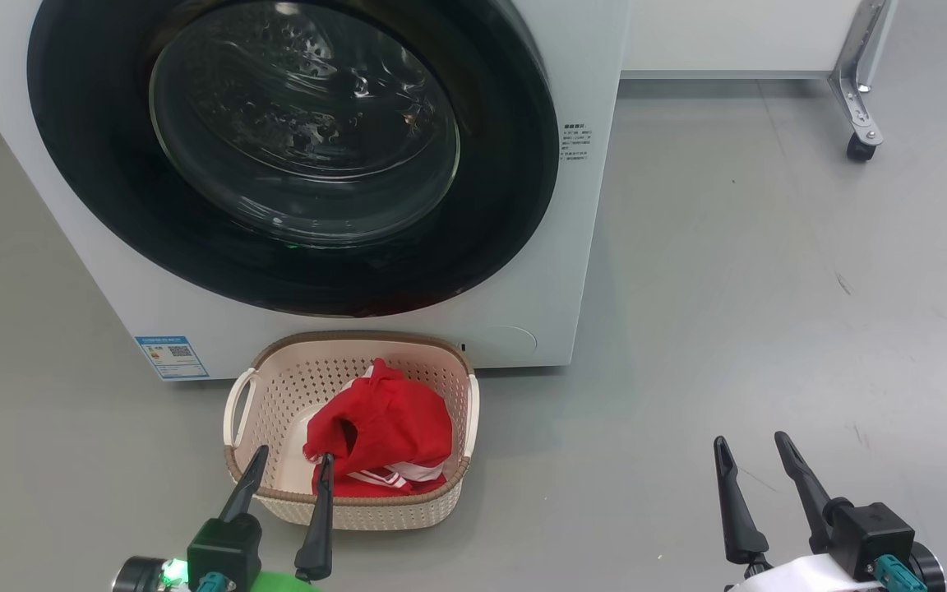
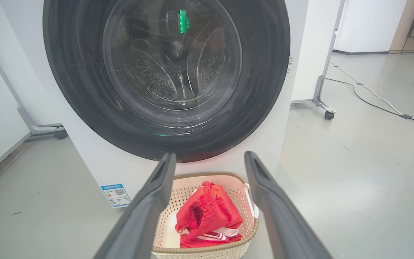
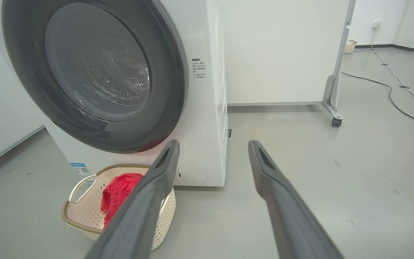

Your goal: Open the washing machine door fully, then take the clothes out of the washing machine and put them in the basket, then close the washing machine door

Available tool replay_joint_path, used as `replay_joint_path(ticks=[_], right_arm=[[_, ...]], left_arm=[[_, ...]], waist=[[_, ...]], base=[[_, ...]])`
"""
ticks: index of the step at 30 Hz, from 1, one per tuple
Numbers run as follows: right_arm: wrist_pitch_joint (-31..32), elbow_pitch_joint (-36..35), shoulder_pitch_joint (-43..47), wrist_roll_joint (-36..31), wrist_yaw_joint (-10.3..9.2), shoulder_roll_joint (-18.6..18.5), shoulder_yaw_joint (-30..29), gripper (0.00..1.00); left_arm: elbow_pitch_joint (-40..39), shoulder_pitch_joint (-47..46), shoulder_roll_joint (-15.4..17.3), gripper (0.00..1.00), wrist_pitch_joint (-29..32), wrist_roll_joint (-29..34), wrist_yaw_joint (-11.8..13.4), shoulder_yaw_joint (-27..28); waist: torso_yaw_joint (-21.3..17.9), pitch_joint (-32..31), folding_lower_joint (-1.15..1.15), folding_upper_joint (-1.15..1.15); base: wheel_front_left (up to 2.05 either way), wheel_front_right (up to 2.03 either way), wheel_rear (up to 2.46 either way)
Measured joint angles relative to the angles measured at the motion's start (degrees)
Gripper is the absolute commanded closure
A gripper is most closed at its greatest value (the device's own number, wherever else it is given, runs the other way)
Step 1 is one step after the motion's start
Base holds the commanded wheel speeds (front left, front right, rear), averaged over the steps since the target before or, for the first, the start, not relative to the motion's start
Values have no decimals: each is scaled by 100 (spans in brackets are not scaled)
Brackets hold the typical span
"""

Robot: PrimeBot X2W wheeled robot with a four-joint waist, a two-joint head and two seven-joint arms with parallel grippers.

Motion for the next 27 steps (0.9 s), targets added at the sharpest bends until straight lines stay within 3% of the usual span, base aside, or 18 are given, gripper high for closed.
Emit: replay_joint_path(ticks=[3,4,14,27], right_arm=[[0,-10,1,0,-22,0,5,0],[0,7,1,-1,-20,2,9,100],[9,503,137,23,-13,71,46,100],[107,359,137,1082,41,73,-7,100]], left_arm=[[-3,1,0,0,1,-13,0,-4],[14,1,-4,100,0,-16,1,-5],[494,198,-66,100,0,-65,0,-101],[345,208,-70,100,132,-1106,-152,65]], waist=[[-3,-3,0,0],[-4,-3,0,0],[-9,-1,0,0],[-76,11,0,0]], base=[[0,0,0],[0,0,0],[0,0,0],[0,0,0]])
